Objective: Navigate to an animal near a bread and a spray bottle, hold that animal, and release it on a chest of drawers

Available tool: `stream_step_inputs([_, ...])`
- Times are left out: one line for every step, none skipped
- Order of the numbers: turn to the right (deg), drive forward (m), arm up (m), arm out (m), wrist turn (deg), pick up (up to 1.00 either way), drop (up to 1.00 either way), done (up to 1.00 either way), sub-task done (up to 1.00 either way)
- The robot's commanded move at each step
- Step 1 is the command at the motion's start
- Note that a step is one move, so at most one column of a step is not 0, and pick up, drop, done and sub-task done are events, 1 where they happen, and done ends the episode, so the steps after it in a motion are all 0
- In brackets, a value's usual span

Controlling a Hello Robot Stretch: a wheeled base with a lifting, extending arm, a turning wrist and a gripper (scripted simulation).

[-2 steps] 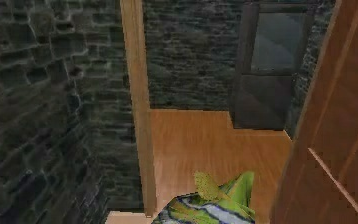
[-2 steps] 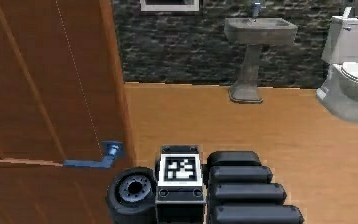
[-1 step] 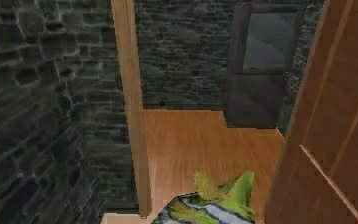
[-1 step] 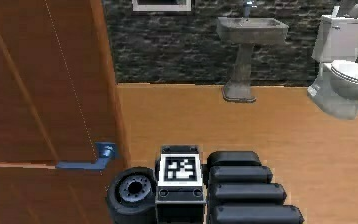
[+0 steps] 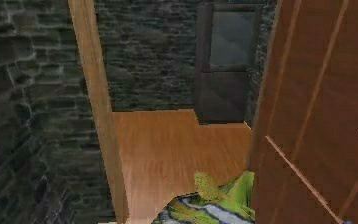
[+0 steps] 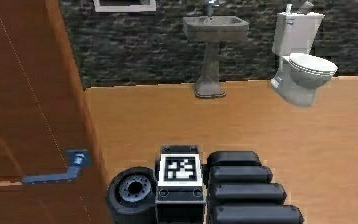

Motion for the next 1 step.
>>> stream_step_inputs([0.0, 1.0, 0.0, 0.0, 0.0, 0.0, 0.0, 0.0, 0.0])
